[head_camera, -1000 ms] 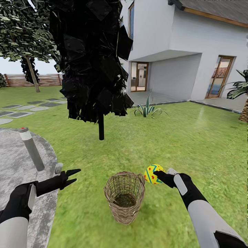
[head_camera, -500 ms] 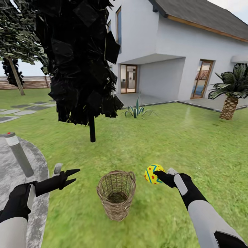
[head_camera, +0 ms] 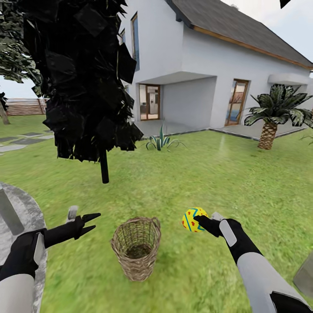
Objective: Take the three Easter eggs out of the wicker basket on the lawn in the garden, then place them on the lawn next to a single tree (choose any tree) so that all three eggs are next to the same tree and none are left in the basket.
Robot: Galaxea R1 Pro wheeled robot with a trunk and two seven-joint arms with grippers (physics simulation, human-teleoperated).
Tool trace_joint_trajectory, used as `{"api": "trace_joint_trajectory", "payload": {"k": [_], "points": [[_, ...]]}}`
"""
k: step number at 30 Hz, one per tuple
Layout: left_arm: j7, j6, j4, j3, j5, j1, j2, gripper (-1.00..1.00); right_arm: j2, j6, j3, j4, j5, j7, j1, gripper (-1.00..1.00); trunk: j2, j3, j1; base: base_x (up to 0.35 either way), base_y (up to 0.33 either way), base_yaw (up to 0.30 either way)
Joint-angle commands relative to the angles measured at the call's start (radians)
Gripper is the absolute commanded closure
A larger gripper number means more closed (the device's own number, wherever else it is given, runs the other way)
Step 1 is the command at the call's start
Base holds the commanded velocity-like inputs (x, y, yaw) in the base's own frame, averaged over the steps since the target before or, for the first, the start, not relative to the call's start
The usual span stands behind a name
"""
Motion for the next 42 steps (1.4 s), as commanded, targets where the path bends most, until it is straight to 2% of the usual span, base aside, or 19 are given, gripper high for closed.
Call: {"api": "trace_joint_trajectory", "payload": {"k": [1, 24, 42], "points": [[-0.01, 0.008, -0.001, 0.003, -0.01, -0.001, 0.0, -1.0, 0.0, 0.005, -0.002, -0.001, -0.006, -0.002, -0.001, 1.0, -0.001, 0.0, 0.0, -0.018, 0.0, -0.196], [-0.01, 0.008, -0.001, 0.004, -0.009, -0.001, -0.001, -1.0, 0.0, 0.004, -0.001, -0.001, -0.006, -0.002, 0.0, 1.0, -0.001, 0.027, 0.0, -0.024, 0.0, -0.196], [-0.01, 0.008, -0.001, 0.003, -0.01, -0.001, -0.002, -1.0, 0.0, 0.005, -0.005, 0.0, -0.009, -0.002, 0.0, 1.0, -0.001, 0.049, 0.0, -0.099, 0.0, -0.202]]}}
